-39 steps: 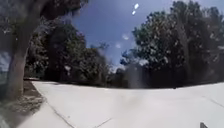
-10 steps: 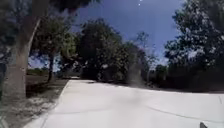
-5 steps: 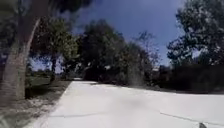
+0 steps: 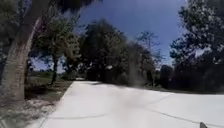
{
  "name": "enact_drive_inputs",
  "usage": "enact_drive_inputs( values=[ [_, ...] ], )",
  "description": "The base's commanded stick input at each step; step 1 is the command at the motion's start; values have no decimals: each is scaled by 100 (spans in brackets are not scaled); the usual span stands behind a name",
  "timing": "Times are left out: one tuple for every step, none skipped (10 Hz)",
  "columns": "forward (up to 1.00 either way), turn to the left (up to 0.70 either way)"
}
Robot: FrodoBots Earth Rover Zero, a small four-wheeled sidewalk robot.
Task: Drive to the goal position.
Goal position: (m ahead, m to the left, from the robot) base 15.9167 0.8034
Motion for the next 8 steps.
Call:
enact_drive_inputs(
  values=[
    [45, 27],
    [45, 27],
    [45, 27],
    [45, 27],
    [45, 27],
    [45, 27],
    [45, 25],
    [45, 11]
  ],
)
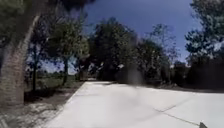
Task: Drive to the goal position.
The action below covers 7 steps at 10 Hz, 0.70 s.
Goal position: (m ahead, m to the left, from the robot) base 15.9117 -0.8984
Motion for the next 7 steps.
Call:
enact_drive_inputs(
  values=[
    [45, 0],
    [45, 0],
    [45, 0],
    [45, 0],
    [45, 0],
    [45, 0],
    [45, 0]
  ],
)
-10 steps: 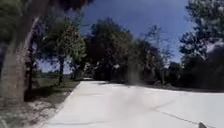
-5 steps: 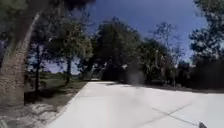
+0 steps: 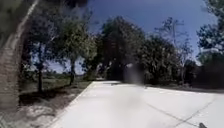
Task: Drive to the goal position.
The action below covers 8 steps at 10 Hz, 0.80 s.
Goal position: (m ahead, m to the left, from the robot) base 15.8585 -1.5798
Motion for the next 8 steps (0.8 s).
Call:
enact_drive_inputs(
  values=[
    [45, 0],
    [45, 0],
    [45, 0],
    [45, 0],
    [45, 0],
    [45, 0],
    [45, 0],
    [45, 0]
  ],
)
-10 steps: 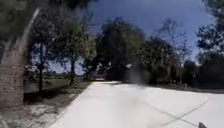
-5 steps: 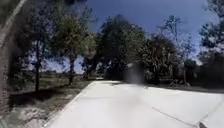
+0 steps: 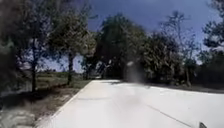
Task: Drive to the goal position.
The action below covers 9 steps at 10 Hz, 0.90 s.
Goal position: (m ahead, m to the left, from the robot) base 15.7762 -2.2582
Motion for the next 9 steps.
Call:
enact_drive_inputs(
  values=[
    [45, 0],
    [45, 0],
    [45, 0],
    [45, 0],
    [45, 0],
    [45, 0],
    [45, 0],
    [45, 0],
    [45, 0]
  ],
)
